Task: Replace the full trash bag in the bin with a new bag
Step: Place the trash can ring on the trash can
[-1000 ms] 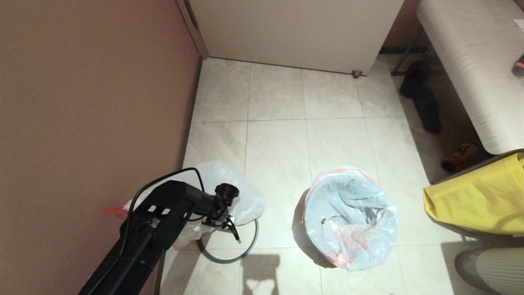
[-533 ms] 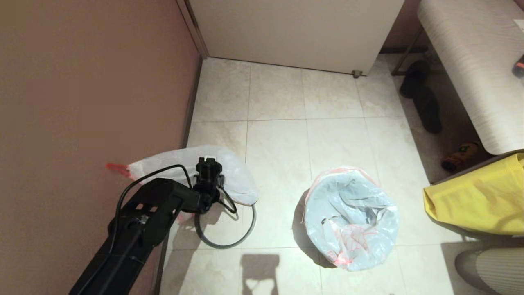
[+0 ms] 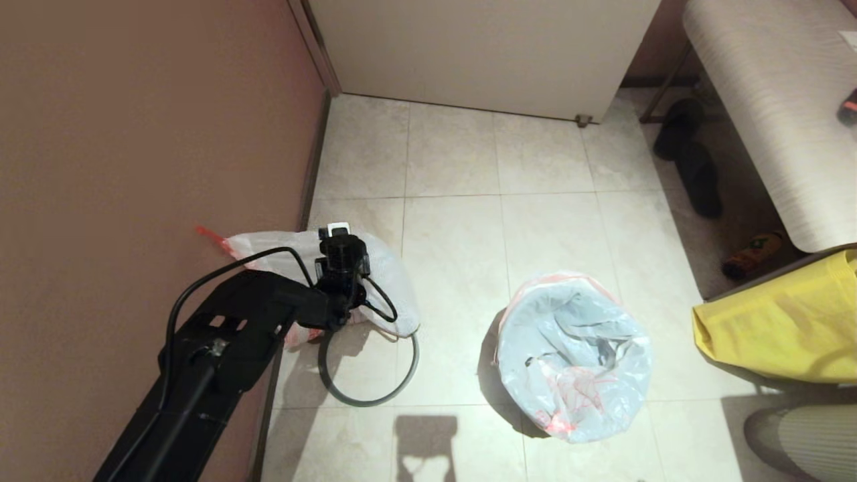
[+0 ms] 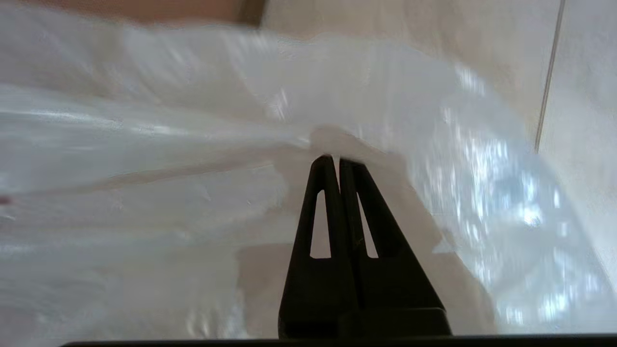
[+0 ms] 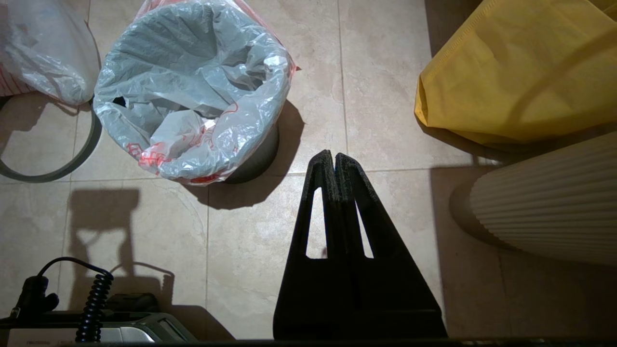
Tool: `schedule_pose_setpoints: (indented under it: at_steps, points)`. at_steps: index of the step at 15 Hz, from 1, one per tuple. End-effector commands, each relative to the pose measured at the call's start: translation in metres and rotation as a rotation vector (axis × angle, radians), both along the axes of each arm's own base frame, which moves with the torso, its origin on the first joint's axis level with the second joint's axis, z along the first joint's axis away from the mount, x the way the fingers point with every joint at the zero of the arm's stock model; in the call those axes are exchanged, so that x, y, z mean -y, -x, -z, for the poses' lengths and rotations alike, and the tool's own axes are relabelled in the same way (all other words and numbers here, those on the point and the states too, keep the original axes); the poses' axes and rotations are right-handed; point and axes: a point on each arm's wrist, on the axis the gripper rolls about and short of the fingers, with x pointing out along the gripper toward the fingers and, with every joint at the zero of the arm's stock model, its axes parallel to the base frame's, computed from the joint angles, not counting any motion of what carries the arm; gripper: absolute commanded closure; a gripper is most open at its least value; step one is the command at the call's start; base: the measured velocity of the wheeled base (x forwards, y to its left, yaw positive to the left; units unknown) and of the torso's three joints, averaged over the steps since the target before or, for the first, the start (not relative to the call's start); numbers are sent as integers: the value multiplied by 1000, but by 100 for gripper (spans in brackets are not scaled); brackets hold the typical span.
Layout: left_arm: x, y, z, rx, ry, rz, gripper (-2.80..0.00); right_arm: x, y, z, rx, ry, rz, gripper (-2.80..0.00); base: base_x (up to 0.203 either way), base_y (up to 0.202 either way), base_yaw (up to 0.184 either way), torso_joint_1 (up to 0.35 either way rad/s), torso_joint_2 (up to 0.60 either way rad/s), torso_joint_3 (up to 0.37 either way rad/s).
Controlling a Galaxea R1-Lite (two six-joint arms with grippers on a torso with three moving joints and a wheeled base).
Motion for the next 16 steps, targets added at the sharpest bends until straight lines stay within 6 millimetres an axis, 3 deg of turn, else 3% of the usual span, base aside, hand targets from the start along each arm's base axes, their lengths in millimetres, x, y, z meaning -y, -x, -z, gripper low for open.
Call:
schedule_pose_setpoints:
  at_steps: [1,4,8,11,16]
  points:
    - [4,8,16,-167,-38,7,0,0,0,0,-2,0,0,0,0,0,0,0,0,0]
    - [5,14,41,-404,-61,12,0,0,0,0,-2,0,0,0,0,0,0,0,0,0]
    - [6,21,49,-564,10,80,0,0,0,0,-2,0,0,0,0,0,0,0,0,0]
    - [14,21,63,-590,34,165,0,0,0,0,-2,0,0,0,0,0,0,0,0,0]
    - [19,10,75,-439,103,311,0,0,0,0,-2,0,0,0,0,0,0,0,0,0]
